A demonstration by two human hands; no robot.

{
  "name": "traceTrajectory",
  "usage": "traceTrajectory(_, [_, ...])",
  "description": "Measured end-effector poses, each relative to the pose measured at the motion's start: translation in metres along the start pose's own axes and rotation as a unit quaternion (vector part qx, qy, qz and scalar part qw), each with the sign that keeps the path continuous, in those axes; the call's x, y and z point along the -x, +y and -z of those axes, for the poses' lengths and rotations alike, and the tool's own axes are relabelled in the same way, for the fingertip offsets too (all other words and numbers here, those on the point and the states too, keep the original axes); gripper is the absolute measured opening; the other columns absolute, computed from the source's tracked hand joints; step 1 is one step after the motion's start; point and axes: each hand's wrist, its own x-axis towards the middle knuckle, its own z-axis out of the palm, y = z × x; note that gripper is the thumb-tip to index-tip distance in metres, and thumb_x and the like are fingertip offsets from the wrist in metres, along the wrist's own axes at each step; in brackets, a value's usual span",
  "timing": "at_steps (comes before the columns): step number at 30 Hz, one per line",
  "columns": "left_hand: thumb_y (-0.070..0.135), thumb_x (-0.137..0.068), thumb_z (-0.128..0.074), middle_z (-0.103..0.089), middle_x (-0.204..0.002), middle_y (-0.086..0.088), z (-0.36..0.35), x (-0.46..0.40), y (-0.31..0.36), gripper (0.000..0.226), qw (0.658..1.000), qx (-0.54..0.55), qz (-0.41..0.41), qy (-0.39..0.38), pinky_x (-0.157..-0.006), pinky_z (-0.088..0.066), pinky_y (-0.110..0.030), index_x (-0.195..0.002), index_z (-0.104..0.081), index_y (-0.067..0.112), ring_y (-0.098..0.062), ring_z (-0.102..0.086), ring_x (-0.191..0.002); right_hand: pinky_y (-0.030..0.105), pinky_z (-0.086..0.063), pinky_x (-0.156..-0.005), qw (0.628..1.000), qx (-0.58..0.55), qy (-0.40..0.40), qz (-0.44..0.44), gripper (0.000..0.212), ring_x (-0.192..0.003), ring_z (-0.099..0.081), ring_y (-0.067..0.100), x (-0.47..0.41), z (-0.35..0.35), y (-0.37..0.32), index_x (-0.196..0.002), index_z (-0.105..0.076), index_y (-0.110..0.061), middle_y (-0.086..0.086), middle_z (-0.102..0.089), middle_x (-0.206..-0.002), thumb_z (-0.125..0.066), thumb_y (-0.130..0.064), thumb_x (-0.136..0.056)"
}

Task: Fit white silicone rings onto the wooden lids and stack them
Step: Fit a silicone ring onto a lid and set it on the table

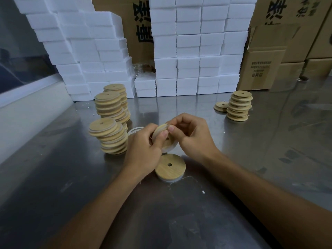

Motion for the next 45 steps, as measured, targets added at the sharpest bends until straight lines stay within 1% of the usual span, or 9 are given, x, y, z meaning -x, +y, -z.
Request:
traceTrajectory(5, [0.035, -0.089, -0.058, -0.072, -0.08, -0.003, 0.0, -0.001, 0.006, 0.019, 0.995, 0.078, 0.043, 0.048, -0.072, -0.055, -0.052, -0.089, -0.07, 0.02, -0.024, -0.069, -0.078, 0.023, -0.053, -0.059, 0.999, -0.043, 0.004, -0.014, 0.005, -0.068, -0.064, 0.011, -0.001, 0.002, -0.003, -0.09, -0.066, -0.002, 0.009, -0.068, -0.078, -0.064, -0.005, -0.093])
traceTrajectory(10, [0.023, -0.094, -0.063, -0.07, -0.07, 0.007, -0.004, -0.001, 0.005, 0.018, 0.988, 0.115, 0.072, 0.067, -0.06, -0.055, -0.044, -0.081, -0.067, 0.035, -0.011, -0.064, -0.06, 0.024, -0.054, -0.06, 0.984, -0.138, 0.013, -0.114, 0.009, -0.067, -0.066, 0.011, -0.002, 0.004, -0.001, -0.085, -0.066, -0.007, 0.001, -0.07, -0.07, -0.065, -0.011, -0.092])
traceTrajectory(16, [0.019, -0.095, -0.062, -0.065, -0.056, 0.009, -0.005, -0.001, 0.008, 0.018, 0.975, 0.179, 0.119, 0.059, -0.046, -0.046, -0.019, -0.08, -0.069, 0.025, -0.003, -0.056, -0.045, 0.021, -0.055, -0.059, 0.978, -0.156, 0.014, -0.141, 0.01, -0.06, -0.065, 0.01, -0.004, 0.009, -0.002, -0.081, -0.066, -0.005, 0.001, -0.068, -0.061, -0.065, -0.004, -0.091])
traceTrajectory(20, [0.017, -0.096, -0.06, -0.065, -0.057, -0.004, -0.006, -0.002, 0.011, 0.018, 0.949, 0.261, 0.166, 0.065, -0.044, -0.048, -0.025, -0.082, -0.071, 0.013, -0.011, -0.051, -0.042, 0.023, -0.056, -0.059, 0.975, -0.17, 0.013, -0.146, 0.008, -0.066, -0.068, 0.011, -0.004, 0.007, -0.003, -0.083, -0.067, -0.01, 0.002, -0.072, -0.071, -0.068, -0.013, -0.091])
traceTrajectory(25, [0.017, -0.096, -0.061, -0.072, -0.068, -0.007, -0.008, 0.0, 0.012, 0.019, 0.924, 0.312, 0.212, 0.062, -0.054, -0.057, -0.028, -0.081, -0.072, 0.017, -0.018, -0.06, -0.051, 0.023, -0.055, -0.06, 0.967, -0.193, 0.019, -0.163, 0.012, -0.066, -0.069, 0.011, -0.003, 0.005, 0.0, -0.081, -0.066, -0.011, 0.002, -0.072, -0.071, -0.067, -0.016, -0.092])
traceTrajectory(31, [0.012, -0.092, -0.067, -0.073, -0.071, -0.006, -0.009, 0.002, 0.008, 0.01, 0.961, 0.214, 0.168, 0.037, -0.053, -0.056, -0.026, -0.082, -0.067, 0.012, -0.023, -0.07, -0.059, 0.022, -0.054, -0.058, 0.993, -0.073, 0.038, -0.082, 0.016, -0.056, -0.061, 0.009, -0.004, 0.009, 0.002, -0.08, -0.064, -0.009, 0.001, -0.066, -0.061, -0.061, 0.0, -0.093])
traceTrajectory(36, [0.022, -0.088, -0.071, -0.064, -0.07, -0.001, -0.001, 0.001, 0.005, 0.011, 0.999, 0.03, 0.03, 0.011, -0.063, -0.053, -0.046, -0.083, -0.065, 0.013, -0.022, -0.063, -0.069, 0.033, -0.054, -0.066, 0.995, 0.083, 0.004, 0.048, 0.009, -0.074, -0.066, 0.013, 0.0, 0.001, -0.002, -0.087, -0.066, -0.005, 0.001, -0.068, -0.078, -0.06, 0.001, -0.092])
traceTrajectory(39, [0.03, -0.085, -0.067, -0.063, -0.069, 0.0, 0.0, 0.0, 0.01, 0.019, 0.998, 0.049, 0.017, 0.043, -0.064, -0.052, -0.047, -0.082, -0.064, 0.012, -0.022, -0.061, -0.068, 0.035, -0.055, -0.067, 0.998, 0.052, 0.017, 0.036, 0.01, -0.073, -0.065, 0.011, 0.0, 0.001, -0.005, -0.086, -0.064, -0.01, -0.002, -0.067, -0.077, -0.062, -0.004, -0.094])
traceTrajectory(45, [0.034, -0.081, -0.063, -0.065, -0.07, 0.0, 0.0, -0.002, 0.011, 0.017, 0.994, 0.082, 0.031, 0.058, -0.066, -0.053, -0.048, -0.08, -0.065, 0.017, -0.024, -0.063, -0.069, 0.03, -0.06, -0.065, 0.996, -0.053, 0.023, -0.072, 0.014, -0.067, -0.069, 0.017, -0.001, -0.001, -0.009, -0.082, -0.062, -0.009, 0.011, -0.069, -0.071, -0.059, -0.003, -0.095])
